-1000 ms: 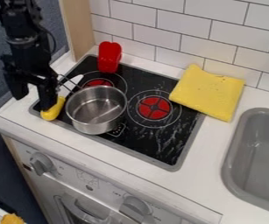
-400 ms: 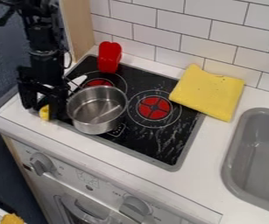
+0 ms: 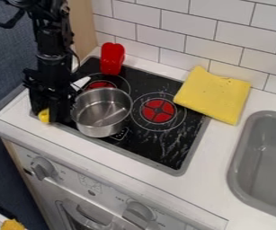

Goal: Move the knife to the right side of the silver pot

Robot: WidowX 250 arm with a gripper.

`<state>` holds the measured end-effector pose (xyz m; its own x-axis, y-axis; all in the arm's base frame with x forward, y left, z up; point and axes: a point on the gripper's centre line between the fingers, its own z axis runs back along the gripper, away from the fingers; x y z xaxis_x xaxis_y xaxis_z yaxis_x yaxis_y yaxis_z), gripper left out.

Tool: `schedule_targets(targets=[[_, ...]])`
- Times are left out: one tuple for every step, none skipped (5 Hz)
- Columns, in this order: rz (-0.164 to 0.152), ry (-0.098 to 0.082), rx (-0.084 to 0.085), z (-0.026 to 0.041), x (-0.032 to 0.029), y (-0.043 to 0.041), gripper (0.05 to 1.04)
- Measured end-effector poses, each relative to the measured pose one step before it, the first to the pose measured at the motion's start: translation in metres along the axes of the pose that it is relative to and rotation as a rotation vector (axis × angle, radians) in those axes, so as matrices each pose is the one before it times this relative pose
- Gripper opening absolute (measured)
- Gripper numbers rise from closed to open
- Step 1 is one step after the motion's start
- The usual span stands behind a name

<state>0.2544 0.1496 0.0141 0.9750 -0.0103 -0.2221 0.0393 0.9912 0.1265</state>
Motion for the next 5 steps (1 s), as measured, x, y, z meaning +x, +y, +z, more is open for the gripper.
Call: schedule_targets(targets=[[0.0052, -0.0025, -0.0163, 0.00003, -0.00003, -0.00114, 0.481], [0.0390, -0.0082, -0.0341, 0.01145, -0.00921, 0.00630, 0.481], [0.1295, -0.0717, 0.0483, 0.04957, -0.01524, 0.02015, 0.481], [0.0863, 0.0656, 0.0376, 0.03142, -0.01805, 0.01513, 0.481], [0.0004, 0.0320, -0.0099, -0.00016, -0.00501, -0.00211, 0.481]])
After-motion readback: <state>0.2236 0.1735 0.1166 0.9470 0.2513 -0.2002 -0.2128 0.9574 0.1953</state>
